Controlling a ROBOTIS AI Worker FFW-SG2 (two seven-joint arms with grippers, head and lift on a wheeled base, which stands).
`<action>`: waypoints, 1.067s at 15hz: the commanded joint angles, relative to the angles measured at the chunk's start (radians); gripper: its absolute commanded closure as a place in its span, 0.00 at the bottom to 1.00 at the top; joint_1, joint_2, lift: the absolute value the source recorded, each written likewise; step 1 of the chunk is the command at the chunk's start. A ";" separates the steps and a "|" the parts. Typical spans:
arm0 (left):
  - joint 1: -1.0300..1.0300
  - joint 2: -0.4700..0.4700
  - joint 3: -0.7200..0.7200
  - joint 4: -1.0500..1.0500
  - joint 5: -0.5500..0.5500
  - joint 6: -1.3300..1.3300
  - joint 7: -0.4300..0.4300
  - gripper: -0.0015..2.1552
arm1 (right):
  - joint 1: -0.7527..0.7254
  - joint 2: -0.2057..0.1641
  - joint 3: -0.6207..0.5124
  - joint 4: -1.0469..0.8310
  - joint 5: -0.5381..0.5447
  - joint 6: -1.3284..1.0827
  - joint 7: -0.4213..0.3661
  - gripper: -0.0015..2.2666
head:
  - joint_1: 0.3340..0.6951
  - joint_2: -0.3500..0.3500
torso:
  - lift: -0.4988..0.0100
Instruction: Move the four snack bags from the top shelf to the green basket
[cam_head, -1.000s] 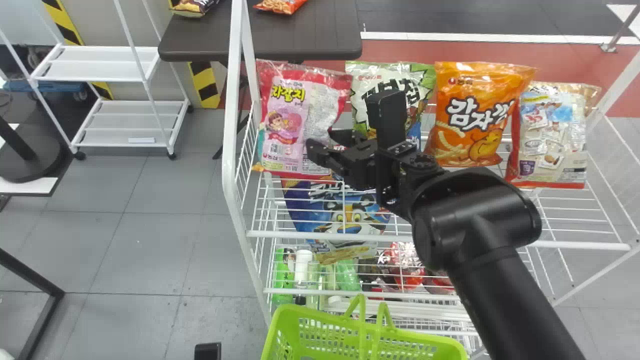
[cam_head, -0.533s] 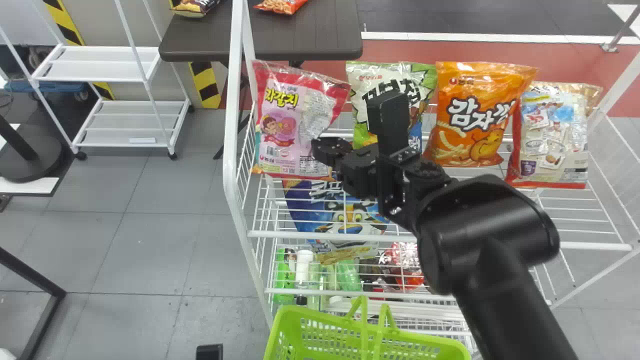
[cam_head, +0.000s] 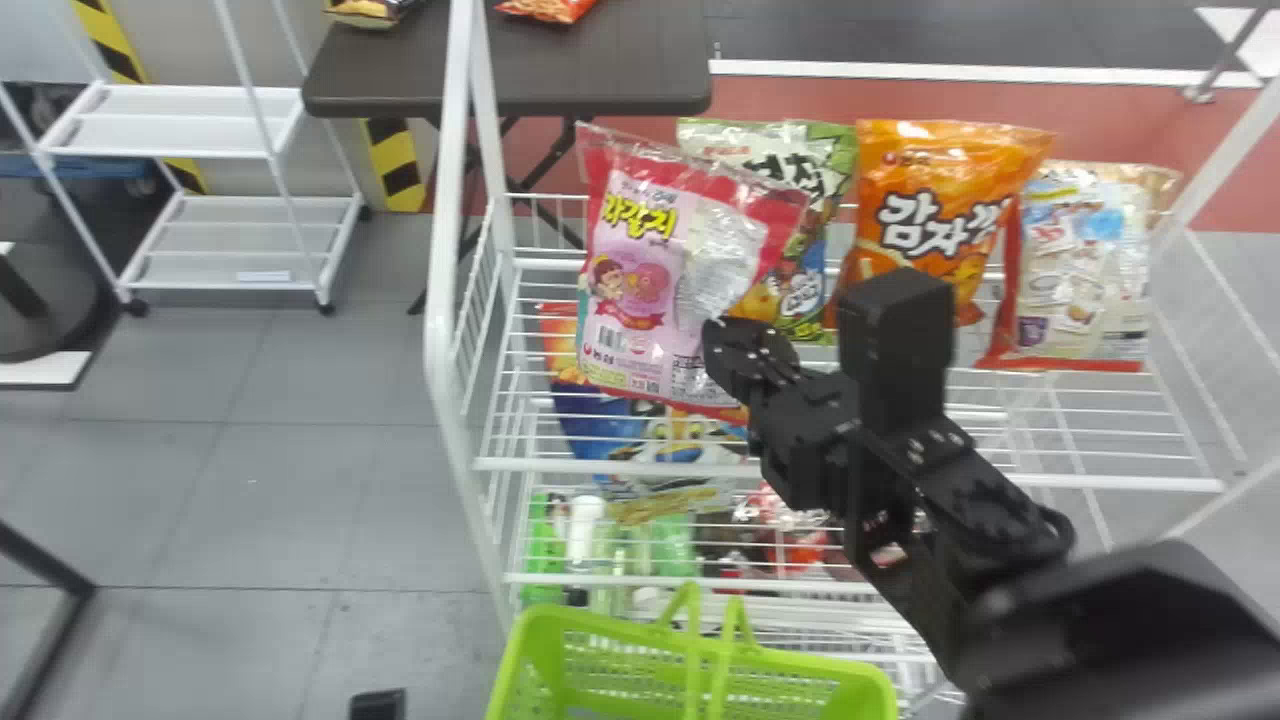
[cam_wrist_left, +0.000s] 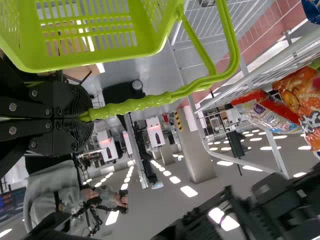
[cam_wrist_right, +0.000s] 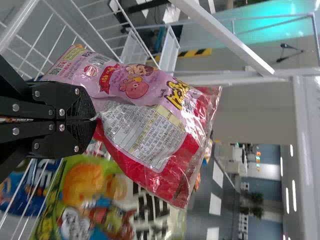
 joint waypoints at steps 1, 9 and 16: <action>0.004 -0.001 -0.005 -0.010 -0.004 -0.014 0.000 0.83 | 0.150 -0.017 -0.066 -0.172 0.014 0.039 0.000 0.91 | 1.00 0.29 | 0.98; 0.017 -0.030 0.015 -0.004 -0.009 -0.072 0.003 0.83 | 0.440 0.026 -0.282 -0.332 -0.012 0.376 0.100 0.91 | 1.00 0.00 | 0.98; 0.023 -0.072 0.016 -0.002 -0.036 -0.115 0.011 0.83 | 0.402 -0.015 -0.289 -0.206 -0.109 0.683 0.241 0.91 | 1.00 0.00 | 0.98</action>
